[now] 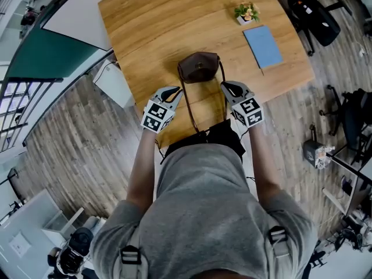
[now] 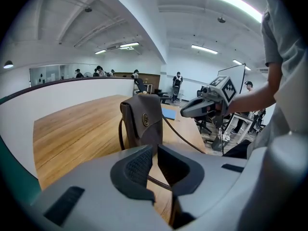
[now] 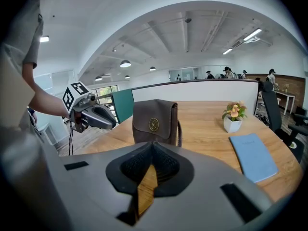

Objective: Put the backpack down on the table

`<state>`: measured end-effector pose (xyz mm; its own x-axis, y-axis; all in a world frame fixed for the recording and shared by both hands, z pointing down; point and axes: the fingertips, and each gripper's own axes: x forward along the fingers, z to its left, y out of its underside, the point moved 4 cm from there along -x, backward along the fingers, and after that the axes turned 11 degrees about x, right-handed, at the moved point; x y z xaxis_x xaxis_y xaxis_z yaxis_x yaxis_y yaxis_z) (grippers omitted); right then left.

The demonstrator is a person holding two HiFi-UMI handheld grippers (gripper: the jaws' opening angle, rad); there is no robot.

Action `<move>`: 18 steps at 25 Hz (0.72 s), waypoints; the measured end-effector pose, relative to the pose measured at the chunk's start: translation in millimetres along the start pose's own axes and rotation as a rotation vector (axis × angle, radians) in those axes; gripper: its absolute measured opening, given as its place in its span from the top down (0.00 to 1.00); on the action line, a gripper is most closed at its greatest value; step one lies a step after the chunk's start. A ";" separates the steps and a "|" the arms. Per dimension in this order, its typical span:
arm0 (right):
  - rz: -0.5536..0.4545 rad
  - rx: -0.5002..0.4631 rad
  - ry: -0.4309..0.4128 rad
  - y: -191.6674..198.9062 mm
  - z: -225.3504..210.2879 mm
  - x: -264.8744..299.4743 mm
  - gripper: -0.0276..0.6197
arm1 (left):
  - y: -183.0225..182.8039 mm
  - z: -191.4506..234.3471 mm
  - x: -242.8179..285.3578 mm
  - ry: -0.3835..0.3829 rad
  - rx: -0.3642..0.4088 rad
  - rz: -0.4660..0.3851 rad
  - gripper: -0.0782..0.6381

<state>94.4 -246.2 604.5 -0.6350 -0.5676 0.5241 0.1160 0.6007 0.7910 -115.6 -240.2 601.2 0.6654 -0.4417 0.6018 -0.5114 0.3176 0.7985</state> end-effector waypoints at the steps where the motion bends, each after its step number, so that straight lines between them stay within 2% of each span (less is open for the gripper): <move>1: 0.002 -0.003 0.003 1.3 2.1 -1.7 0.95 | 1.6 -2.6 -2.2 0.002 0.004 0.002 0.83; 7: 0.006 -0.022 0.024 6.8 12.2 -6.9 0.95 | 8.0 -9.2 -13.4 0.001 -0.006 -0.013 0.86; 18: 0.021 -0.039 0.002 9.6 26.7 -2.7 0.95 | 15.3 -18.2 -18.4 0.019 -0.035 -0.024 0.87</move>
<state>76.9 -223.8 602.3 -0.6306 -0.5559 0.5415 0.1592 0.5903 0.7914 -125.8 -212.0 602.6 0.6874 -0.4339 0.5824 -0.4763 0.3361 0.8126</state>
